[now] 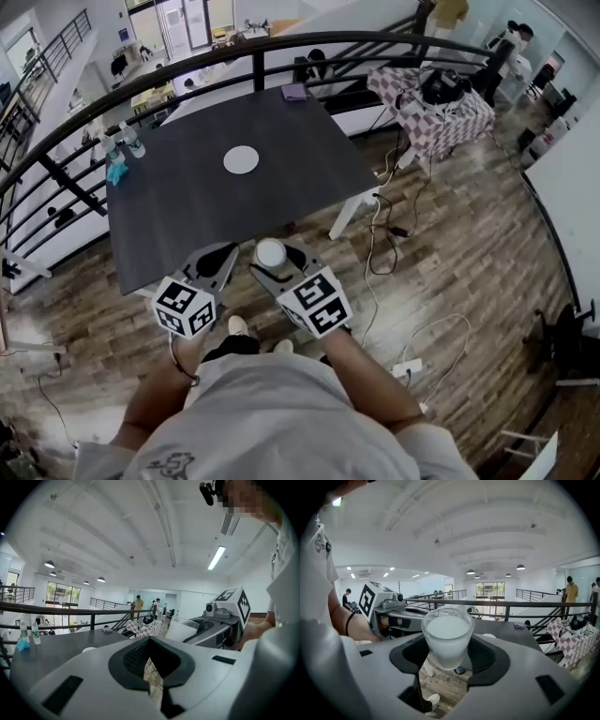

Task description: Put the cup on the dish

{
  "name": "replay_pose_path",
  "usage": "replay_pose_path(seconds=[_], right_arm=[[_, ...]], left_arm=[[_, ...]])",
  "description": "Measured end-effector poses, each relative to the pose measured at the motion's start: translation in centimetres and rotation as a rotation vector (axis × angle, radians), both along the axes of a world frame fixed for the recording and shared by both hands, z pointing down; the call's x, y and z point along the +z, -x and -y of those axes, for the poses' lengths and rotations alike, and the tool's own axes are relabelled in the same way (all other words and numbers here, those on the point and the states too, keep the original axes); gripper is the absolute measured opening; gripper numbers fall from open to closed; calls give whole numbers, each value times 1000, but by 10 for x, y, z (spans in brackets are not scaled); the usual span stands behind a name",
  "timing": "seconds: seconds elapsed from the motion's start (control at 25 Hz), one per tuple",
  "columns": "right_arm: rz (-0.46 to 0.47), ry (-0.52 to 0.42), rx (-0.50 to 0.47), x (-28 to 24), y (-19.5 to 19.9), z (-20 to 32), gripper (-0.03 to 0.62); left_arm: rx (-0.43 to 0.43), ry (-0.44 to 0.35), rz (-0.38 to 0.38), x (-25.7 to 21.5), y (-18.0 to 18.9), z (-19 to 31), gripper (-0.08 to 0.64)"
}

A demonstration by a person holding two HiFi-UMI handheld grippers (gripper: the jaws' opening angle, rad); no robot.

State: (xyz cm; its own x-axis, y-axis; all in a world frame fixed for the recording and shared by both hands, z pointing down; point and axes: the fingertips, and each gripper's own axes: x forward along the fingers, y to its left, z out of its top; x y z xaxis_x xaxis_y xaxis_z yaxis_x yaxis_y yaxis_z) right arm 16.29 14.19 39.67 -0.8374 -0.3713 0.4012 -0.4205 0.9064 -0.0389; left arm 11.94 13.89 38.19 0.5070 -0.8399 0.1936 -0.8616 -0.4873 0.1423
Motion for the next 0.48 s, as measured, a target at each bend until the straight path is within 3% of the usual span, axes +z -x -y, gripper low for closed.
replay_pose_path(seconds=[0.48], right_arm=[[2,4,8,4,-8,55,264]], left_arm=[[23,-15,-22,5,-8,58,-2]])
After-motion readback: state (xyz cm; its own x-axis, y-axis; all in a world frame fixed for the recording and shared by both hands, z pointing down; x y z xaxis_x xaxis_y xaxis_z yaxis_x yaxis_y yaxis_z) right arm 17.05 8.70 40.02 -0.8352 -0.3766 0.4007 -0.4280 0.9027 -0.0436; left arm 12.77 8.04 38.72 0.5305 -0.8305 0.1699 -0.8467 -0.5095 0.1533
